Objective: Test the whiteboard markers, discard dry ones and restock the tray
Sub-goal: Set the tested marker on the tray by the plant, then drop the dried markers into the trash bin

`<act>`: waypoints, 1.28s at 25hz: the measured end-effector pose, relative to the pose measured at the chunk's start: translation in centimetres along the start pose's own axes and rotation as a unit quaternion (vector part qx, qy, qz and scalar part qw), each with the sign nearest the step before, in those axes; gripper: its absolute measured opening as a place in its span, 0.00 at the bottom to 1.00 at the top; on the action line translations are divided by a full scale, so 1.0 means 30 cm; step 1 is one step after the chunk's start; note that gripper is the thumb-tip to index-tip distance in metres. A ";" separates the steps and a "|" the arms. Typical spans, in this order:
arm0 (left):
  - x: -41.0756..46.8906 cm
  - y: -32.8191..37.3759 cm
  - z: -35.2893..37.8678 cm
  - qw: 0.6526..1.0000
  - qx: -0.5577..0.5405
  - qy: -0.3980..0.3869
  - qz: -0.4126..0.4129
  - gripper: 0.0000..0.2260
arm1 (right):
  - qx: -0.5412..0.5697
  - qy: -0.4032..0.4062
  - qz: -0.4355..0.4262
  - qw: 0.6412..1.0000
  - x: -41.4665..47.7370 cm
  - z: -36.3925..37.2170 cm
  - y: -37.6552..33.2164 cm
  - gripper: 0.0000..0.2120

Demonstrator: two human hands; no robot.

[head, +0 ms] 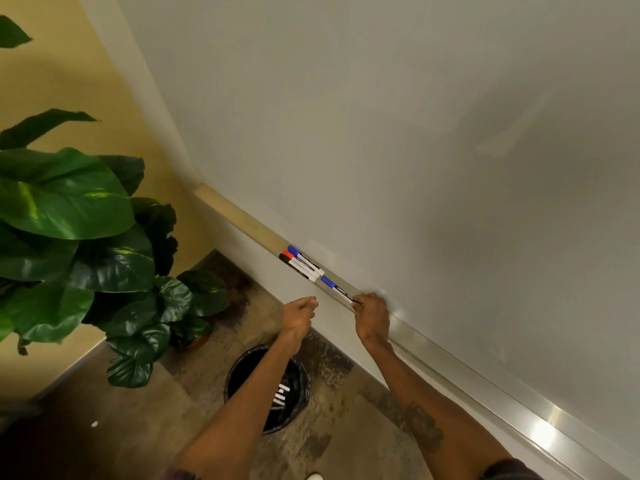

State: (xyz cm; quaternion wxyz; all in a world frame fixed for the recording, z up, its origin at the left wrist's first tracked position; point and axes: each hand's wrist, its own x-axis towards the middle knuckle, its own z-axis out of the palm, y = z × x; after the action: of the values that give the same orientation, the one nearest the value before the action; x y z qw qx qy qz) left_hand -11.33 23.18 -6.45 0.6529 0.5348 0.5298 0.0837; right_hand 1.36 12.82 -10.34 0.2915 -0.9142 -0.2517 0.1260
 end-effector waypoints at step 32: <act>-0.355 -0.071 0.555 0.984 0.098 -0.117 0.095 0.13 | 0.015 0.127 0.017 0.992 -0.304 -0.412 0.382 0.13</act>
State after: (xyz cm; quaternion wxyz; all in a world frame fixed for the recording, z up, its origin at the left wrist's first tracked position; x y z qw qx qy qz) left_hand -3.80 4.93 -3.94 0.6437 0.6504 0.4022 0.0300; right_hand 2.77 -5.91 -6.55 0.3329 -0.9223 -0.1956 0.0177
